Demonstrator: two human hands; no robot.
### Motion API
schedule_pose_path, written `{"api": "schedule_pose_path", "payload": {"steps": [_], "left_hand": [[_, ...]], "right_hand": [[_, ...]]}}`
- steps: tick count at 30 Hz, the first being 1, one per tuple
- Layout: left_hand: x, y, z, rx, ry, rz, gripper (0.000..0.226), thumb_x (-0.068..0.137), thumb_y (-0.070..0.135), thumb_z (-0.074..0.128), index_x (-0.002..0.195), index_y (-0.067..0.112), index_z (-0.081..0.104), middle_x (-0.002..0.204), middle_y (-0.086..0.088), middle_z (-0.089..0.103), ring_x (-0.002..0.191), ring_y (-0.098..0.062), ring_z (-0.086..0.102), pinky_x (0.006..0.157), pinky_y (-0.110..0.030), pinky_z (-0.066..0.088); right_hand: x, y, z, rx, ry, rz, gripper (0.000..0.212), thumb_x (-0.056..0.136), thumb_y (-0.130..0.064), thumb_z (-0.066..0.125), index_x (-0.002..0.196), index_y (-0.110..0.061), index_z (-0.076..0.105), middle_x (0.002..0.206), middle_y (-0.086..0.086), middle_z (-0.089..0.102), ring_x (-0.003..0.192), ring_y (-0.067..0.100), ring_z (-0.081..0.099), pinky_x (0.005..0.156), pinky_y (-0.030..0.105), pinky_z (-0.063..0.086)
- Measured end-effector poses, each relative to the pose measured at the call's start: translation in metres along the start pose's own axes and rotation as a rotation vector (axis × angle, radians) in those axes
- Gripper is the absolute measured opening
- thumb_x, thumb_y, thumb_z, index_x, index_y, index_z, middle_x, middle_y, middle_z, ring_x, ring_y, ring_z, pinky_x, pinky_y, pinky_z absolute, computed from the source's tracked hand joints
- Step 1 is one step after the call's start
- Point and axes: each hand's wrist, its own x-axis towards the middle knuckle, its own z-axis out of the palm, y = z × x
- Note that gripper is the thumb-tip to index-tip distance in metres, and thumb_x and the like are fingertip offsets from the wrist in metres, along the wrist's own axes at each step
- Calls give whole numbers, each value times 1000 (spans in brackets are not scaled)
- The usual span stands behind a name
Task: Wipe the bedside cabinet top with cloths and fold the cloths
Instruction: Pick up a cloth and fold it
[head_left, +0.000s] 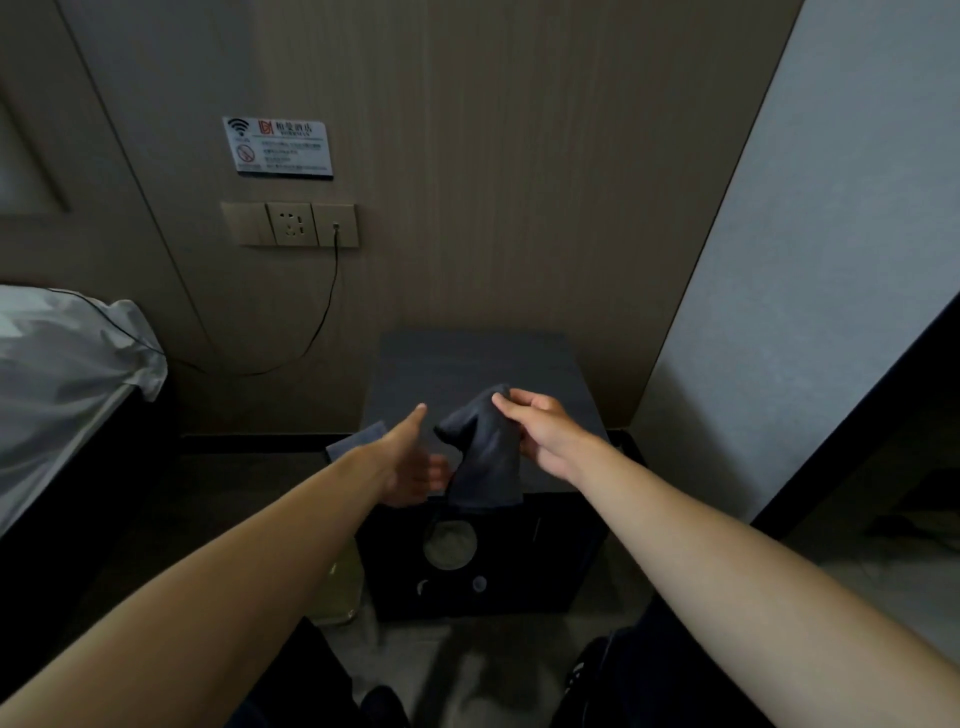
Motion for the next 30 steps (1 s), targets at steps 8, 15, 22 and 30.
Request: {"api": "schedule_pose_path", "payload": {"steps": [8, 15, 22, 30], "left_hand": [[6, -5, 37, -71, -93, 398, 33, 86, 54, 61, 97, 23, 63, 94, 3, 66, 87, -11, 60, 82, -28, 37], [7, -8, 30, -32, -169, 378, 33, 84, 39, 71, 106, 14, 71, 100, -3, 72, 99, -19, 65, 87, -31, 51], [12, -10, 24, 9, 1, 593, 35, 83, 26, 75, 108, 2, 68, 108, -14, 71, 99, -22, 69, 79, -30, 57], [21, -9, 20, 53, 271, 684, 27, 77, 36, 80, 67, 19, 61, 73, -3, 65, 72, -16, 61, 65, -29, 50]], "right_hand": [[5, 4, -2, 120, 69, 82, 28, 100, -8, 50, 125, 2, 58, 109, 17, 68, 92, 24, 67, 86, 32, 53], [-1, 2, -11, 107, 66, 71, 19, 102, -11, 48, 111, -6, 64, 101, 10, 72, 88, 19, 70, 74, 29, 56], [2, 3, -13, -144, 233, 83, 14, 100, -21, 55, 109, -15, 63, 109, 8, 69, 103, 25, 67, 88, 42, 56], [2, -5, -12, 45, 158, 117, 23, 90, -15, 69, 108, -3, 61, 107, 15, 70, 95, 26, 68, 80, 37, 56]]}}
